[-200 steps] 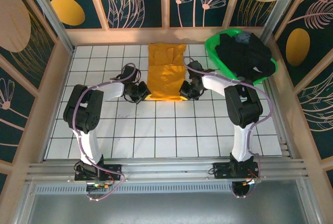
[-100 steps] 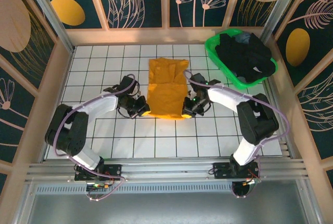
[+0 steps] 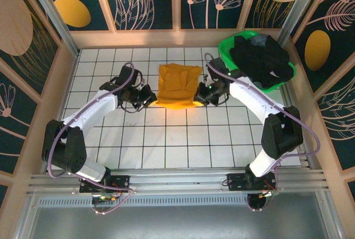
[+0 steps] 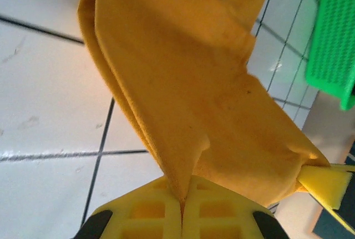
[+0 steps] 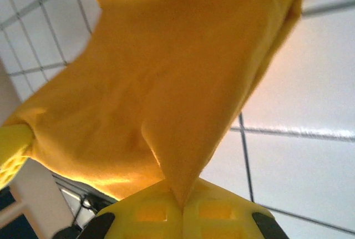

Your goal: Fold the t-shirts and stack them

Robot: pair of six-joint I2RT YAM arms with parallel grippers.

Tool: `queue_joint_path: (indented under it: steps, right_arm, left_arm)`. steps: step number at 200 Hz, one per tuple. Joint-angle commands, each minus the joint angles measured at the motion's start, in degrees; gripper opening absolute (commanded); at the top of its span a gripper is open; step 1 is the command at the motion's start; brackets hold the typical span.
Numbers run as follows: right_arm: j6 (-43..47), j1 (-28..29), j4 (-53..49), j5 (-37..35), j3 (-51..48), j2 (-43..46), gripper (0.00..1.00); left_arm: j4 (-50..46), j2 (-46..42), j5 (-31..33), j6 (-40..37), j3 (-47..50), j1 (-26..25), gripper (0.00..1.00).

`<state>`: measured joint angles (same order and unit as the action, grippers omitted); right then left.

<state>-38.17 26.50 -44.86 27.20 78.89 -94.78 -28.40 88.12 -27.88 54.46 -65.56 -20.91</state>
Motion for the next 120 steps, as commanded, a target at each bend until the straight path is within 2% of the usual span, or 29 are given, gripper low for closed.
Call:
queue_joint_path:
  steps: [1, 37, 120]
  right_arm:
    - [-2.5, -1.2, -2.1, -1.9, 6.0, -3.4, 0.00]
    - [-3.7, -3.1, -2.2, -3.1, 15.0, -9.3, 0.00]
    - [-4.4, -7.4, -2.7, -4.5, 31.0, -21.3, 0.00]
  left_arm:
    - [3.5, 3.6, -0.3, 2.6, -5.2, 1.3, 0.00]
    - [6.0, 9.4, -1.2, 4.1, -12.9, 2.6, 0.00]
    - [4.4, 24.5, -0.6, 3.1, -31.4, 3.7, 0.00]
